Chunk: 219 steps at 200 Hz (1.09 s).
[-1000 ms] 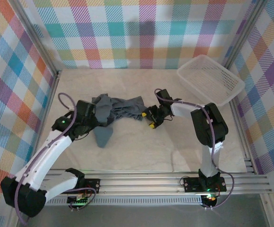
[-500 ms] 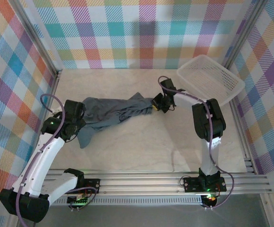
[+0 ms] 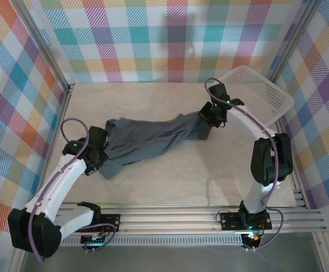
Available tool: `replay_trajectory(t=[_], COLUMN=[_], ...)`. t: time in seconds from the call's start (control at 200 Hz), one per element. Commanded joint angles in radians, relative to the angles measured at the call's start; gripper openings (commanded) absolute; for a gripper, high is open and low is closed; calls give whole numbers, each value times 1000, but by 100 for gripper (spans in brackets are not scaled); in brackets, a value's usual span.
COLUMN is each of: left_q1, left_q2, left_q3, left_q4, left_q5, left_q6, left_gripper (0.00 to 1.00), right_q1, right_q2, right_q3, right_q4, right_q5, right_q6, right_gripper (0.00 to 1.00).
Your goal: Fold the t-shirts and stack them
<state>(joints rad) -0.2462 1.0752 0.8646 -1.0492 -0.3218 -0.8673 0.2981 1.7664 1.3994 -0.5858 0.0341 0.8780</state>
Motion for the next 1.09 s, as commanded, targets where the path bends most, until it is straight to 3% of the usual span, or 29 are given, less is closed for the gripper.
replay_trajectory(t=[0.0,0.12,0.24,0.475,0.595,0.8,1.025,1.09], left_q1=[15,15,23,28,28,28,30,29], left_q2=[26,38,35,55,63,118,99,89], left_q3=[-81,-103,-81,-24,30,171,339,380], left_q4=[-68,-59,-46,-2,33,53,155,190], left_q5=[46,47,35,86,95,113,164,170], left_q6=[-68,-86,-86,-86,-90,-66,-65,-68], left_gripper=[0,0,0,0,0,0,0,0], right_q1=[-17,-12,23,101,113,107,106,105], right_q2=[-23,-45,-77,-126,-69,63,182,182], right_q3=[-95,-136,-157,-269,-282,-170,-131,-132], right_q4=[-111,-135,-164,-122,-45,54,89,97], right_q5=[25,-9,-20,-148,-241,-270,-348,-337], right_q6=[-44,-62,-106,-93,-45,-29,80,93], right_gripper=[19,42,50,53,53,57,48,41])
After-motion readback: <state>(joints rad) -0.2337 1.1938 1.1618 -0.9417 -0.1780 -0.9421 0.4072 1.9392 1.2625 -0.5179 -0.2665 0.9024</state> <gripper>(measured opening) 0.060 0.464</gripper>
